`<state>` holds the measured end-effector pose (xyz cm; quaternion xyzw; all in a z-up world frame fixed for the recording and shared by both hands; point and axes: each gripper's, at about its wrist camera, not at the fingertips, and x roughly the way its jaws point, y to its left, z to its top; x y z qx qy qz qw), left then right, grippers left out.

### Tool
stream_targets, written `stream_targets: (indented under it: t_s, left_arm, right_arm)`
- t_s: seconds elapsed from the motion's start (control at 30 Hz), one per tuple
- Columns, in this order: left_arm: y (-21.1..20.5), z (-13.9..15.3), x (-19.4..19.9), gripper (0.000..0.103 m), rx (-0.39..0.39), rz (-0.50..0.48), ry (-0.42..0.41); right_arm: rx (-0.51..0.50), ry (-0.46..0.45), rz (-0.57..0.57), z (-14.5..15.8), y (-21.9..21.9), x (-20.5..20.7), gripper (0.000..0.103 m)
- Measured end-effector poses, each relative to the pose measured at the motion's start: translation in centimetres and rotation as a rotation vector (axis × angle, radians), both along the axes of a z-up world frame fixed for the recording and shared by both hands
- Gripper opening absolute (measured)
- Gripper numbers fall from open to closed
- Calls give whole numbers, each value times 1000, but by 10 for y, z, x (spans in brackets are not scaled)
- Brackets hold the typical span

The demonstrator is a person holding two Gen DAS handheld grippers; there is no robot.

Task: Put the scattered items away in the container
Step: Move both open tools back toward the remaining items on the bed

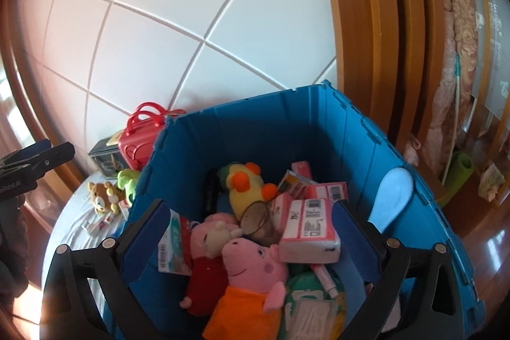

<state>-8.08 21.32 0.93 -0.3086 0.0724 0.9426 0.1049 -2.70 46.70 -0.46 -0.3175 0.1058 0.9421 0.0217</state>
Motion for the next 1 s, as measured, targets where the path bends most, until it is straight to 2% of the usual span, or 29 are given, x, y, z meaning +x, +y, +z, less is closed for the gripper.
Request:
stream_targets:
  t_s: [0.3, 0.63, 1.0]
  left_arm:
    - [-75, -3, 31, 102, 1, 135, -31]
    - [-156, -11, 56, 102, 45, 212, -56]
    - [-223, -28, 78, 102, 40, 243, -132]
  right_arm:
    - [27, -11, 88, 13, -81, 8, 103]
    - [72, -33, 135, 16, -169, 15, 103]
    - [112, -40, 184, 17, -245, 20, 103]
